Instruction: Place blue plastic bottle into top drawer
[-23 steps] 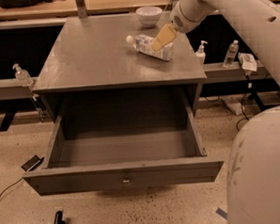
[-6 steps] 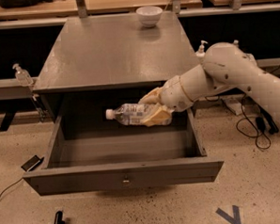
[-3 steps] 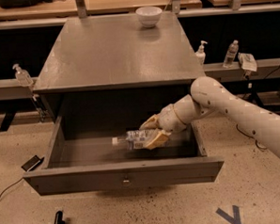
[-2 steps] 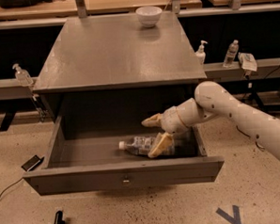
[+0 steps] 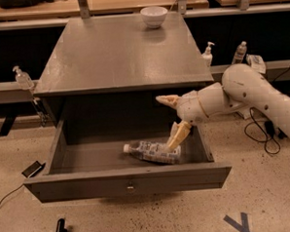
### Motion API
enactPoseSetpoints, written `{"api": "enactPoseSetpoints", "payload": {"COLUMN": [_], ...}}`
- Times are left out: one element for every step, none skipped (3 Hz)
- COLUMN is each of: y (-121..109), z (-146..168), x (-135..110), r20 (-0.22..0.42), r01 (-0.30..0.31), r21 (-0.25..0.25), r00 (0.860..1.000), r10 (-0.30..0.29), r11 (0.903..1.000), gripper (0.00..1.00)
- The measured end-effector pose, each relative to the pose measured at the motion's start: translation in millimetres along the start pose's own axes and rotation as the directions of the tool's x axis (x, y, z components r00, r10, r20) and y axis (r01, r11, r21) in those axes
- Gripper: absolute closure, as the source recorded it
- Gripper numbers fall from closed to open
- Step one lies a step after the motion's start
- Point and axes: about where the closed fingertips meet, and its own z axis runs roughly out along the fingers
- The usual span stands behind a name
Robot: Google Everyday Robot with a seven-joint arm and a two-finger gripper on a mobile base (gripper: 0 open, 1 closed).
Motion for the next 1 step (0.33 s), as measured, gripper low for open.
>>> {"api": "enactPoseSetpoints", "payload": {"y": [-0.5], "z": [-2.6], "x": [-5.1], "r20": [-0.005], "r01": [-0.003], "r21": [0.002], "r00": [1.000], "r10": [0.003], "r11": [1.0000], "gripper": [0.00]}}
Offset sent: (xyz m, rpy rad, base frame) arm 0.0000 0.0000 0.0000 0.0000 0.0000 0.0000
